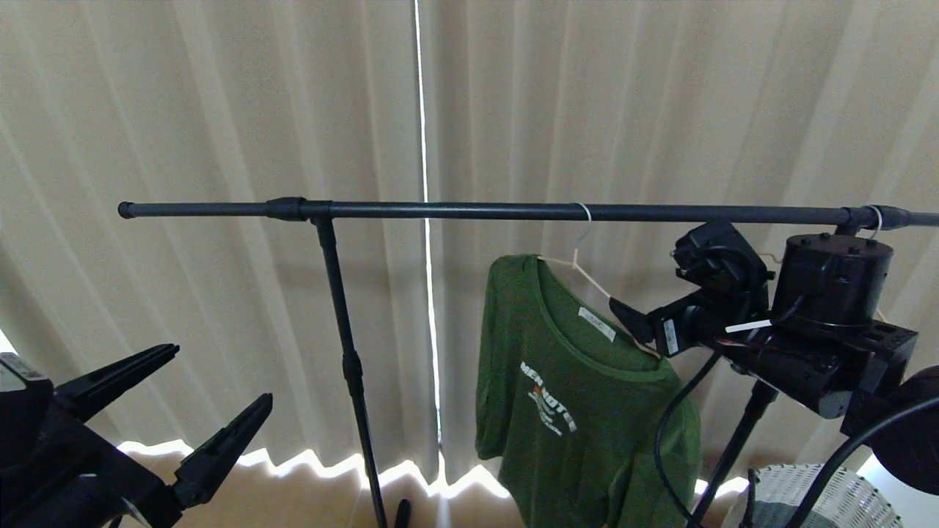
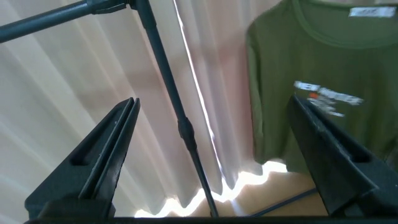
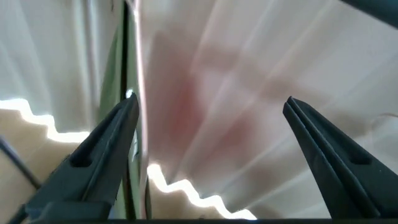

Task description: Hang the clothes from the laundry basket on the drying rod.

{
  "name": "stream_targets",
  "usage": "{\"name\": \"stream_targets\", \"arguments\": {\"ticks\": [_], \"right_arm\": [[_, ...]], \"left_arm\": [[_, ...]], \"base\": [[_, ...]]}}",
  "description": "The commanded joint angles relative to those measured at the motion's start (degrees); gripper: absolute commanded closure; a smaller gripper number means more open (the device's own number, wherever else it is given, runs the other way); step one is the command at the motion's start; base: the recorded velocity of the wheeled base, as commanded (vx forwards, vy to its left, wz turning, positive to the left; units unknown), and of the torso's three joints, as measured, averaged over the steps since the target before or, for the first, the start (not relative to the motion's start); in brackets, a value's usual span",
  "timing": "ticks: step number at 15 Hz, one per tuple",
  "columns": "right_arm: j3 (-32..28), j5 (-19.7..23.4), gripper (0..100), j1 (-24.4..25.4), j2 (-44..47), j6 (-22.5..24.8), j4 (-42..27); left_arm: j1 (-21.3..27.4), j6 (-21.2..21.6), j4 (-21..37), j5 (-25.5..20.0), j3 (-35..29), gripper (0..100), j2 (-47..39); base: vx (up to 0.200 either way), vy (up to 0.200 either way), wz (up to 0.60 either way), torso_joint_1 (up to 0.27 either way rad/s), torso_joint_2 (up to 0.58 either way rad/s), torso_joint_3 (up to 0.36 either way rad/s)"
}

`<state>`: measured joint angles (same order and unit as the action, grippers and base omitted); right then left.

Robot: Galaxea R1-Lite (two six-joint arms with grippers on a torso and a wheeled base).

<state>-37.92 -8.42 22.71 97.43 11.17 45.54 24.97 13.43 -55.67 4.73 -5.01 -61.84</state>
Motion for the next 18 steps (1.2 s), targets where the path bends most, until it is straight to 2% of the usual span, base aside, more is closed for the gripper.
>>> {"name": "stream_targets", "arguments": {"ticks": [1,2,4,6,9,14,16,18], "right_arm": [[0.04,7.37,0,0.05,-0.31,-2.2,0.07],[0.04,11.32,0,0.05,-0.84,-4.31,0.07],[0.48,12.03,0,0.05,-1.8,-6.24,0.16],[2.33,11.15,0,-0.74,-5.32,-6.51,0.07],[9.18,5.79,0,-3.38,-15.43,-6.33,-0.81],[20.35,5.79,0,-8.47,-23.16,-7.04,-0.02],[23.42,5.79,0,-8.38,-24.65,-10.2,0.07],[24.57,5.79,0,-8.47,-25.8,-11.96,0.07]], "left_arm": [[-0.01,0.01,-0.05,0.02,0.09,0,-0.03],[-0.01,-0.07,-0.05,0.02,0.09,0,-0.03],[-0.01,-0.07,-0.05,0.02,0.35,0,0.06],[-0.18,-0.16,-0.05,0.28,1.49,0,1.02],[-5.28,-0.25,0.48,0.1,3.78,0,3.4],[-6.69,-0.51,2.5,0.19,3.87,0,3.92],[-7.48,-0.51,3.73,0.37,4.57,0,4.01],[-10.46,-0.25,3.82,0.02,4.31,0,4.45]], "base": [[0.0,0.0,0.0,0.0,0.0,0.0],[0.0,0.0,0.0,0.0,0.0,0.0],[0.0,0.0,0.0,0.0,0.0,0.0],[0.0,0.0,0.0,0.0,0.0,0.0],[0.0,0.0,0.0,0.0,0.0,0.0],[0.0,0.0,0.0,0.0,0.0,0.0],[0.0,0.0,0.0,0.0,0.0,0.0],[0.0,0.0,0.0,0.0,0.0,0.0]]}}
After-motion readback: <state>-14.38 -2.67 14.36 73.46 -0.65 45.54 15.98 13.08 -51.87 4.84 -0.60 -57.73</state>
